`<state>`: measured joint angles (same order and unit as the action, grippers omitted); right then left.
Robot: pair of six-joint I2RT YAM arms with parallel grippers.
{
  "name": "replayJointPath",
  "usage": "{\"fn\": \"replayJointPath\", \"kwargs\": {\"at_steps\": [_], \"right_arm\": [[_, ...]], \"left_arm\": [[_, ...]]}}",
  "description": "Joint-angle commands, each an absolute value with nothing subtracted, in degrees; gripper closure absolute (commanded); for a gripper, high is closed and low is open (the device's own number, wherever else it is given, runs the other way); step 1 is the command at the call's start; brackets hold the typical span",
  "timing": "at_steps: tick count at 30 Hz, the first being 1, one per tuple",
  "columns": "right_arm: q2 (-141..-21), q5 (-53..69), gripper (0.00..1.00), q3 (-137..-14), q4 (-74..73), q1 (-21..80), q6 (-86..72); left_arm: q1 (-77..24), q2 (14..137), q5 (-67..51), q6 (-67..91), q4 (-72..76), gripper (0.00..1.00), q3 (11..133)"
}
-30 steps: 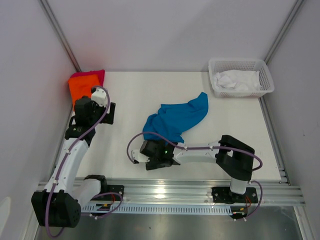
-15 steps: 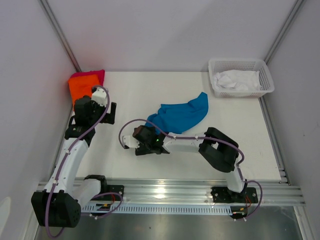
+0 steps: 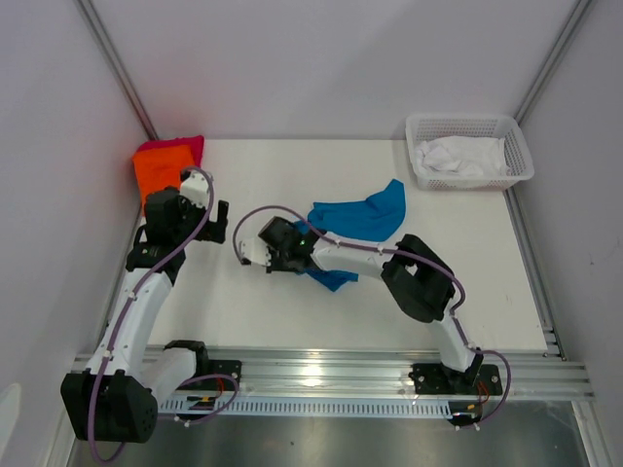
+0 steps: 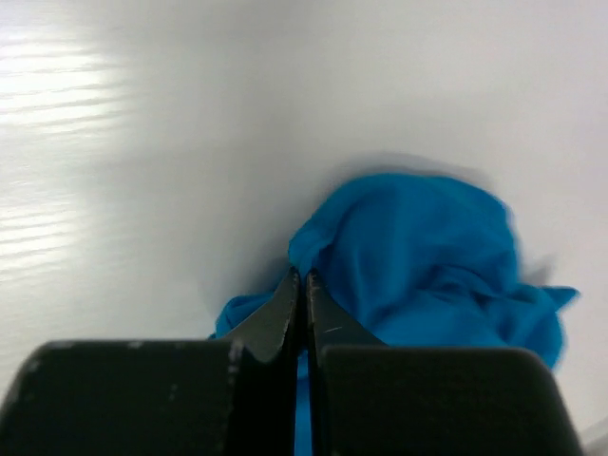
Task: Fold and stack the t-shirts
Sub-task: Flatten the tshirt out
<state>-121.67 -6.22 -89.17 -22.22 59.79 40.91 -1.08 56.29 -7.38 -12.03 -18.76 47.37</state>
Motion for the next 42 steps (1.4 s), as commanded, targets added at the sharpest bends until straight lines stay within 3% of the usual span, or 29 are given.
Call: {"fn": "replayJointPath", "kwargs": {"at_steps": [1, 9, 11, 25, 32, 42], "right_arm": [[-116.1, -1.2, 1.00, -99.2, -30.6, 54.6, 36.8], [-111.2, 7.3, 1.00, -136.4, -47.4, 46.8, 28.4], [-110.2, 7.0, 1.00, -140.3, -48.6, 46.6, 27.8], [-99.8, 8.8, 1.00, -137.7, -46.0, 46.5, 21.9], [-100.6, 4.6, 1.00, -132.9, -44.2, 46.6, 23.3], [-109.4, -12.6, 1.00, -130.3, -40.5, 46.2, 24.8]], "left_arm": [[-0.7, 55.4, -11.6, -11.4, -19.6, 0.01, 49.3], [-4.5, 57.7, -22.3, -14.1, -21.8, 0.01, 51.7], [-6.3, 57.9, -25.1, -14.6, -19.6, 0.01, 51.9], [-10.4, 67.6, -36.9, -0.4, -2.4, 0.01, 60.8], [-13.4, 70.5, -43.4, -0.5, -7.7, 0.02, 65.3], [-13.7, 68.6, -54.5, -4.2, -23.9, 0.01, 72.5]]}}
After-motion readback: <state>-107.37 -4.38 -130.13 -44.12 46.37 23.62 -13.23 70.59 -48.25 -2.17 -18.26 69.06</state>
